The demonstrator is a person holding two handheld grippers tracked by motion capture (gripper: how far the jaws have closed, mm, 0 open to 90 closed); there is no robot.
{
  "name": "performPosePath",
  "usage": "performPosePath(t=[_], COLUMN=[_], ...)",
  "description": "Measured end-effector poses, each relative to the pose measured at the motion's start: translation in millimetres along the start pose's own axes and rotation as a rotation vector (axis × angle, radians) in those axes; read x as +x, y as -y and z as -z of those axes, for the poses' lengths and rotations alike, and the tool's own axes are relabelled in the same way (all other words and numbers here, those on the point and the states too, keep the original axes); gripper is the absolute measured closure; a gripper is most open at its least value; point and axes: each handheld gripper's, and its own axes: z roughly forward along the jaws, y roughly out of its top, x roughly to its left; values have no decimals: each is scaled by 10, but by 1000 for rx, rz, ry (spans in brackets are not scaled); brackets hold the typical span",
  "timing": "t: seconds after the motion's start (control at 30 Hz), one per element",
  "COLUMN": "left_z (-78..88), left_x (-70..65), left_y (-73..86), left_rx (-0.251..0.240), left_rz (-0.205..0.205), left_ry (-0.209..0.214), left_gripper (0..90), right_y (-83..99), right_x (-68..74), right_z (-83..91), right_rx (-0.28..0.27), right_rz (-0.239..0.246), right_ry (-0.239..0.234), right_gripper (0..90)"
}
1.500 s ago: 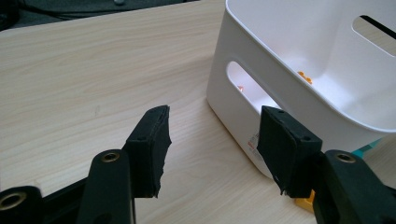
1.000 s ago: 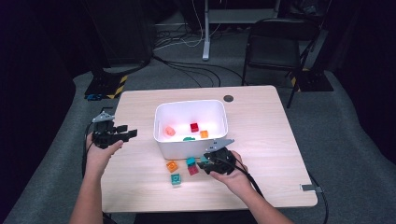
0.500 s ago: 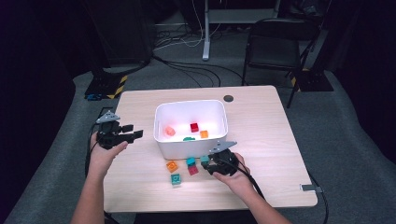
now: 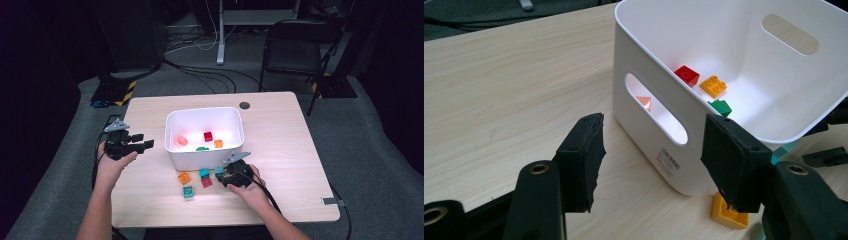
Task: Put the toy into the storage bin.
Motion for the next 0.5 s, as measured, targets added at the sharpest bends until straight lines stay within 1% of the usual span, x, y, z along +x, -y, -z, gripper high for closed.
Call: performPosePath(t=[0.13,0.23,0.3,0.43,0.5], left_z=[9,7,10,10,8], left_x=[23,32,31,31,36], left_y=[4,11,11,11,12], left_rx=[0,-4,-3,-1,0], left_rz=[3,8,11,10,8], left_ry=[-1,-4,-4,-5,-4], left_gripper=[419,419,419,420,419], right_y=[-5,-11,-19,-40,-52], right_x=[45,132,190,268,314], right_z=[-53,-87,-119,-183,-225], right_rx=[4,11,15,16,18], right_rz=[16,30,58,57,74], right_ry=[-24,-45,-56,-82,-97], right_gripper=[507,507,507,508,509])
